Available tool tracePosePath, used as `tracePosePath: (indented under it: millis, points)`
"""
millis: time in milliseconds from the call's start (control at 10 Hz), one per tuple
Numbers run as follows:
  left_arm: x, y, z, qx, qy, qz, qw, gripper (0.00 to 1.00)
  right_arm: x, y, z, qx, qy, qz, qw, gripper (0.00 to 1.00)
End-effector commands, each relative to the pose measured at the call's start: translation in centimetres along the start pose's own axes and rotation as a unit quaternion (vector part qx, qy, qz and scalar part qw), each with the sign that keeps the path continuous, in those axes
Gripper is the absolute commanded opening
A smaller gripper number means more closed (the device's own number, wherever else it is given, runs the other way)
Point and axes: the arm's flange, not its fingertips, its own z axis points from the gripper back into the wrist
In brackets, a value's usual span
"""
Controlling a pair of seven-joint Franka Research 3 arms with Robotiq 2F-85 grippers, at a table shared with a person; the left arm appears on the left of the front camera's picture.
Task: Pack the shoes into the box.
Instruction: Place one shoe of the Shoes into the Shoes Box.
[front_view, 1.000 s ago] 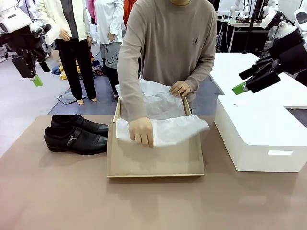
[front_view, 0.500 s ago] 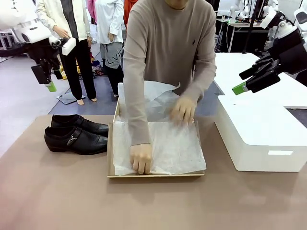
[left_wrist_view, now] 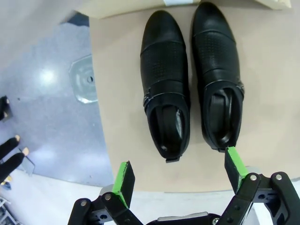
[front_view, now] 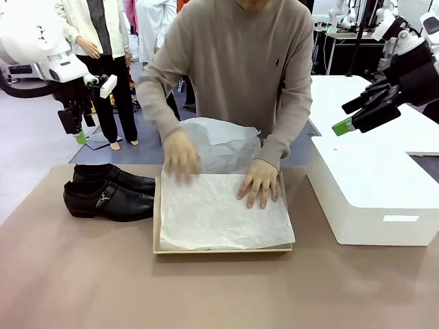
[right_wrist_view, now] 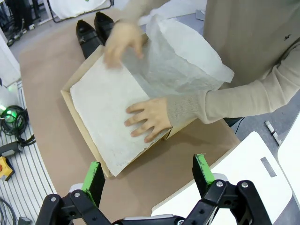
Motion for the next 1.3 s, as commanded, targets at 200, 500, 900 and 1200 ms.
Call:
tracePosePath:
  millis: [200, 500, 900, 1200]
  points:
    - [-0.5, -0.6, -1.3, 0.006, 0.007, 0.027, 1.000, 1.00, 0.1, 0.0, 0.0, 0.004, -0.006, 0.000, 1.000, 1.00]
    - [-0.3, -0.1, -1.4, -0.003, 0.004, 0.013, 1.000, 1.00, 0.1, 0.0, 0.0, 0.004, -0.006, 0.000, 1.000, 1.00]
    - [-0.3, -0.1, -1.4, -0.003, 0.004, 0.013, 1.000, 1.00, 0.1, 0.0, 0.0, 0.004, -0.006, 0.000, 1.000, 1.00]
    - [-0.7, 1.4, -2.7, -0.020, 0.006, 0.005, 1.000, 1.00, 0.1, 0.0, 0.0, 0.004, -0.006, 0.000, 1.000, 1.00]
